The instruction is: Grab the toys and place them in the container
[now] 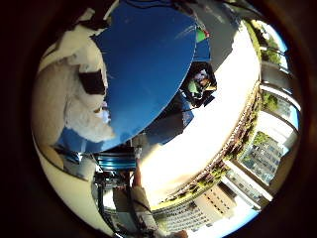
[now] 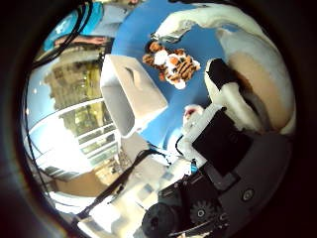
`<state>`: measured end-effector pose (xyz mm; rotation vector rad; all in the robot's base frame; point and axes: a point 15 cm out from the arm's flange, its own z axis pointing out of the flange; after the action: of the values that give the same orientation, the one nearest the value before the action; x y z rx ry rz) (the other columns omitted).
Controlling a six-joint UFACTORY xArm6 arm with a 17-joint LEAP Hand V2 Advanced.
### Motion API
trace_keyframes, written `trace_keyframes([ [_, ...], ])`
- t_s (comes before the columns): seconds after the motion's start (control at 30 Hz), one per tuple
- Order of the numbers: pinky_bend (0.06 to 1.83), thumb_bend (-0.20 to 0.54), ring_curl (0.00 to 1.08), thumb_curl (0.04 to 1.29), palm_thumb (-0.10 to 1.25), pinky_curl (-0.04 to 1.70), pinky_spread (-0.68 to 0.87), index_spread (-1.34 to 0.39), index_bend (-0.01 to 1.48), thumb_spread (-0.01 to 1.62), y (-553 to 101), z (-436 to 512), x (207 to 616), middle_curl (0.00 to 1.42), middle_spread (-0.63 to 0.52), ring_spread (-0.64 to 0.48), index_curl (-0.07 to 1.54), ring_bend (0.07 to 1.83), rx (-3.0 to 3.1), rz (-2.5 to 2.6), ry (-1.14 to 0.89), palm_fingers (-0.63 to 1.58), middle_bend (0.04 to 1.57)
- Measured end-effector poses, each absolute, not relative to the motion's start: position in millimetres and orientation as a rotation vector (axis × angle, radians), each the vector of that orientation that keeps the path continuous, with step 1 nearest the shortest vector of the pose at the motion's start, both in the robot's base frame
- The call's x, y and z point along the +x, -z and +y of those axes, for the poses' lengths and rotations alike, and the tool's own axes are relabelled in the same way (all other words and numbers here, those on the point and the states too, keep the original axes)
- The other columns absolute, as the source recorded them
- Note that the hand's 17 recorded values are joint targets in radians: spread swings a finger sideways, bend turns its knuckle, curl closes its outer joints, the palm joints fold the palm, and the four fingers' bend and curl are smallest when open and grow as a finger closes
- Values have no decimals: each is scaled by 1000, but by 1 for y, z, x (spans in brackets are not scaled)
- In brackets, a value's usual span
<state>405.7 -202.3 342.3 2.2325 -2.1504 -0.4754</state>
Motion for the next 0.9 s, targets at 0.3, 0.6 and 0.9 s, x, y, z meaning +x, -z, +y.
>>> trace_keyframes([
  [0.3, 1669, -14, 907, 745, 993, 745, 111, -1066, 837, 1164, -454, -112, 385, 1047, -188, -153, 251, 1443, 2485, -1998, 217, 822, 1298],
  [0.6, 1675, -13, 911, 765, 959, 784, 107, -1090, 852, 1176, -513, 14, 358, 1046, -181, -154, 317, 1471, 2766, -1762, 114, 790, 1330],
  [0.9, 1675, -30, 911, 764, 878, 819, 104, -1104, 843, 1173, -495, 135, 387, 1042, -175, -152, 419, 1504, 2888, -1636, 138, 747, 1360],
])
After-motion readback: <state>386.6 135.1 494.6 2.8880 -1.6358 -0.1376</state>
